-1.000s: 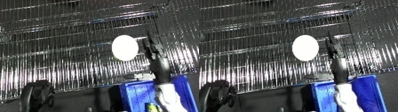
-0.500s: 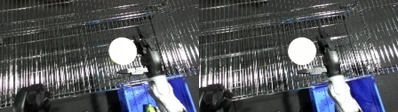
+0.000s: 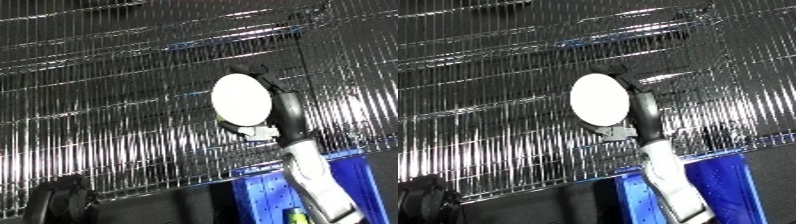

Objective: Pick up the object and place it into the box

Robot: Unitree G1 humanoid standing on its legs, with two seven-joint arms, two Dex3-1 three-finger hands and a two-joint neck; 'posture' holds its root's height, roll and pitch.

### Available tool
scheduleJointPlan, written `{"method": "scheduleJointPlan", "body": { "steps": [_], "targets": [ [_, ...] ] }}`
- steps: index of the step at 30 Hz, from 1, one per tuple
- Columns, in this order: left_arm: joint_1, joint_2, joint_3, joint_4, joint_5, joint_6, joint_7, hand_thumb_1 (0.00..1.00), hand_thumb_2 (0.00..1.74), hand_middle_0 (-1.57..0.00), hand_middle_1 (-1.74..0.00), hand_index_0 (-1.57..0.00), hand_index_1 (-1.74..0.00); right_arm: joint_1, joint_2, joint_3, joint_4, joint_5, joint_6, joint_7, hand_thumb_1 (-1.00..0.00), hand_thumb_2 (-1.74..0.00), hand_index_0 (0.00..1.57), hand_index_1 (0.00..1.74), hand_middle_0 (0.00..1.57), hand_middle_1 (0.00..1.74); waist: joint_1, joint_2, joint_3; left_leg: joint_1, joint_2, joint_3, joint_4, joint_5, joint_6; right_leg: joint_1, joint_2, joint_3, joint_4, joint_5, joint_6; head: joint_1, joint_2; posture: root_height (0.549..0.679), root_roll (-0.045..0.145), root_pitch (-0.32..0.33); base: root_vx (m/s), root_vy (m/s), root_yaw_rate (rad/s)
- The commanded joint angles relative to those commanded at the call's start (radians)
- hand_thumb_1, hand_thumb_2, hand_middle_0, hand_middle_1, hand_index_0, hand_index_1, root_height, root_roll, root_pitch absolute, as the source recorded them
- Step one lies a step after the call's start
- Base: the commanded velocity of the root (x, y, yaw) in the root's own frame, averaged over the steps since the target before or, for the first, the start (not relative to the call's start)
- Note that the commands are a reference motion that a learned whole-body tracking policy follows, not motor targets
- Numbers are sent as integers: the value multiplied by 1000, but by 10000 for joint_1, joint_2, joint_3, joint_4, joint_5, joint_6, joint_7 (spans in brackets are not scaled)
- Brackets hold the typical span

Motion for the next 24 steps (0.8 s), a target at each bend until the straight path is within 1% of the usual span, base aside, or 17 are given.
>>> {"method": "scheduleJointPlan", "body": {
  "steps": [1,7,11,14,16,20,24],
  "targets": [
    [34,3,1,-15,11,-7,-6,1000,1740,-1570,-1740,-1570,-1740,44,8,1,-23,4,22,-33,-850,-1479,1334,1479,1334,1479,-2,-9,0,46,-1,1,-51,15,-5,52,6,-10,-51,8,-5,28,3,593,45,164,1,-26,1],
    [280,13,63,-112,82,-80,-39,1000,1740,-1570,-1740,-1570,-1740,429,36,-113,-365,-112,-41,-265,-850,-1479,1334,1479,1334,1479,-83,-73,0,333,44,-8,-317,100,-51,375,48,-17,-315,60,-13,-6,56,598,46,156,1,-18,-31],
    [659,14,179,-274,173,-266,19,1000,1740,-1570,-1740,-1570,-1740,1085,70,-334,-1539,-677,105,-591,-850,-1479,1334,1479,1334,1479,-241,-162,0,560,94,-15,-547,155,-70,582,113,36,-486,84,-2,-322,44,602,45,150,0,-4,-101],
    [1043,-16,294,-379,303,-439,31,1000,1740,-1570,-1740,-1570,-1740,1846,133,-517,-2769,-1277,257,-860,-850,-1479,1334,1479,1334,1479,-431,-255,0,777,170,9,-735,184,-80,767,190,114,-640,115,15,-459,4,605,45,144,3,-3,-138],
    [1254,-86,421,-418,404,-514,24,1000,1740,-1570,-1740,-1570,-1740,2318,170,-688,-3389,-1559,244,-900,-850,-1479,1334,1479,1334,1479,-569,-324,0,951,237,38,-838,188,-91,927,230,175,-775,146,28,-561,-47,607,45,138,6,1,-174],
    [1496,-191,707,-421,545,-583,-23,1000,1740,-1570,-1740,-1570,-1740,3036,207,-1057,-4240,-1691,7,-911,-850,-1479,1334,1479,1334,1479,-817,-459,0,1309,370,115,-1018,170,-124,1271,268,279,-1080,221,69,-589,-44,611,46,127,1,-2,-187],
    [1657,-182,936,-406,587,-600,-110,1000,1740,-1570,-1740,-1570,-1740,3590,217,-1371,-4832,-1680,-241,-1044,-850,-1479,1334,1479,1334,1479,-1030,-560,0,1559,480,210,-1032,88,-135,1548,293,361,-1286,286,93,-469,-117,613,47,115,-9,-18,-182]
  ]
}}
